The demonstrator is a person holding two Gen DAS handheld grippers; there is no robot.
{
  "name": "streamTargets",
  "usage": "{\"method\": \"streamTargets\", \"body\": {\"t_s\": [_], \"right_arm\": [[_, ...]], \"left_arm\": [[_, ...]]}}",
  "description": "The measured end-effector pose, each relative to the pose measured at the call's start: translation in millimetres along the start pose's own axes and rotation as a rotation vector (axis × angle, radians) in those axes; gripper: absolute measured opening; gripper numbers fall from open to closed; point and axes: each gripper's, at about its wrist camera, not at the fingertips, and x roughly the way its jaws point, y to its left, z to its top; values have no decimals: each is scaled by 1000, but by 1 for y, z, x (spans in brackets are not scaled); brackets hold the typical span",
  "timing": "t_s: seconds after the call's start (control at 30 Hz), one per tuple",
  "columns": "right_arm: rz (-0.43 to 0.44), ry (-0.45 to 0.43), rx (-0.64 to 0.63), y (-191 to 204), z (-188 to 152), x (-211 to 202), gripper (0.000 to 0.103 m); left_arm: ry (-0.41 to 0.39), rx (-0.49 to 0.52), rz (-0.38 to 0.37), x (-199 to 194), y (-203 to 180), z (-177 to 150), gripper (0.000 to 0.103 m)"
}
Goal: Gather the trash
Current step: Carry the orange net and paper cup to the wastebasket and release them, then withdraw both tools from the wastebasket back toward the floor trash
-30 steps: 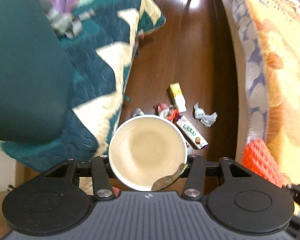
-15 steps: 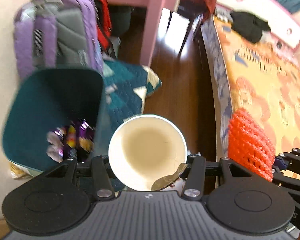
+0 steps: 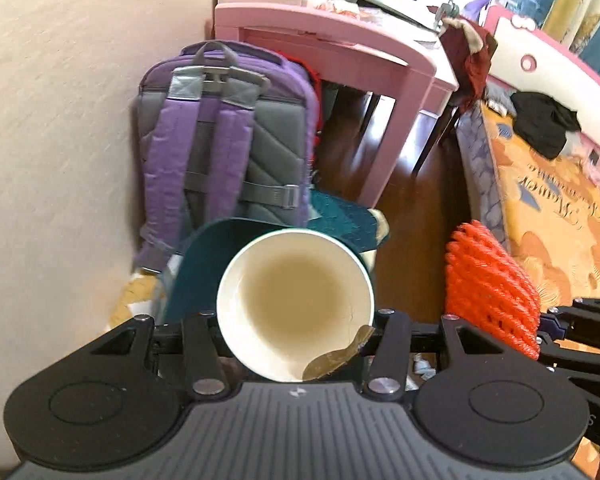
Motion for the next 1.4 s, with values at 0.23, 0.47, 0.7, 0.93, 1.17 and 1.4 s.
{"method": "streamTargets", "body": {"t_s": [0.23, 0.47, 0.7, 0.93, 1.17, 1.4], "right_arm": [[20, 137, -18, 33, 11, 74, 14], [-35, 288, -72, 46, -5, 136, 15], [-78, 387, -162, 62, -21, 168, 19], [-127, 428, -222, 71, -33, 180, 23], [-153, 415, -247, 76, -33, 178, 26], [-130, 390, -228, 77, -31, 167, 46]], "left_arm": [[71, 31, 85, 52, 42, 4, 48], [189, 49, 86, 108, 54, -7, 48], [277, 141, 93, 140, 44, -24, 48], [329, 165, 97, 158, 39, -31, 49], [347, 159, 101, 161, 42, -36, 49], [314, 142, 80, 147, 50, -34, 64]]}}
